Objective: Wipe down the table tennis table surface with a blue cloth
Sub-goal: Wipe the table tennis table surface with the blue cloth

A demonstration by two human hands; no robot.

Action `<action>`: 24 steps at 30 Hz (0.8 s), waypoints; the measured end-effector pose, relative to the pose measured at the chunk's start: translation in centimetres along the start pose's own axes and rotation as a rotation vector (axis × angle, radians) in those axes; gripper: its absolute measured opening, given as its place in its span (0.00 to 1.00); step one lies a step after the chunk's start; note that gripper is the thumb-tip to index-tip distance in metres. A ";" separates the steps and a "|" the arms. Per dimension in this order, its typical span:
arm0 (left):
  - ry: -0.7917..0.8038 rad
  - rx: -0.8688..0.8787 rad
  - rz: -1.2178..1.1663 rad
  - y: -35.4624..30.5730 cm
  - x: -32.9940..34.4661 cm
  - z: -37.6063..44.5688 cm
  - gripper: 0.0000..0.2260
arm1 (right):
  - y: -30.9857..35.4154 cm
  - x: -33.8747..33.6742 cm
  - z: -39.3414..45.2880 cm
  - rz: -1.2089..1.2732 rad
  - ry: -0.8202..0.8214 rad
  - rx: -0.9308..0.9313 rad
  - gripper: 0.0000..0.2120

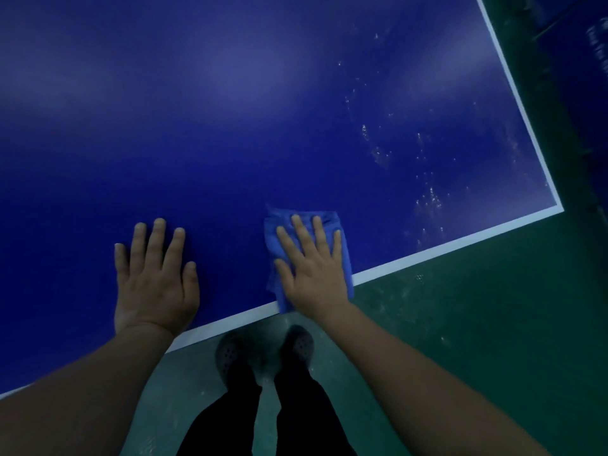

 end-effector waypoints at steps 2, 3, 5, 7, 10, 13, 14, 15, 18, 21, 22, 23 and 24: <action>-0.003 0.005 0.005 0.0 0.0 0.0 0.29 | -5.3 -0.2 -0.3 -0.025 0.021 0.044 0.29; -0.003 0.012 0.010 0.0 0.1 0.0 0.29 | -8.7 -0.5 0.1 -0.061 0.031 0.121 0.30; -0.007 0.020 0.018 0.0 0.0 0.0 0.29 | -14.8 -1.1 1.1 -0.083 0.065 0.337 0.31; -0.015 0.022 0.011 -0.1 0.0 0.0 0.29 | -17.4 -1.9 1.6 -0.047 0.022 0.520 0.31; -0.023 0.025 0.007 -0.1 0.0 0.0 0.29 | -14.9 -1.9 1.6 -0.038 -0.014 0.605 0.29; -0.021 0.029 0.026 -0.1 0.1 -0.1 0.30 | -6.3 -0.9 3.2 -0.029 0.005 0.327 0.29; -0.021 0.026 0.033 -0.1 0.2 0.0 0.30 | -3.1 -0.6 3.8 -0.012 0.005 0.202 0.29; -0.023 0.023 0.042 -0.1 0.2 0.0 0.30 | -0.5 -0.3 4.3 0.012 0.023 0.090 0.29; -0.050 -0.039 0.059 0.3 0.0 -0.4 0.31 | 2.5 0.0 4.9 0.061 0.073 -0.235 0.27; -0.105 -0.121 0.027 -2.1 -1.0 -1.6 0.31 | -5.8 -1.0 5.3 0.072 -0.013 -0.244 0.27; -0.119 -0.104 0.001 -4.3 -1.0 -2.1 0.30 | -11.1 -1.5 5.5 0.043 -0.037 -0.102 0.28; -0.132 -0.064 -0.030 -7.1 -0.8 -2.5 0.29 | -17.0 -2.1 5.5 0.012 -0.052 0.072 0.28; -0.138 -0.012 -0.057 -10.3 -0.2 -2.7 0.29 | -22.8 -2.6 5.1 -0.014 -0.043 0.249 0.28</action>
Point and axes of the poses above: each hand's wrist, its own z-axis towards the middle knuckle, its own x-axis out of the palm, y = z × x, the point moved 10 cm from there along z, towards the middle knuckle, and after that the axes turned 10 degrees about -y, right-handed, at the moved point
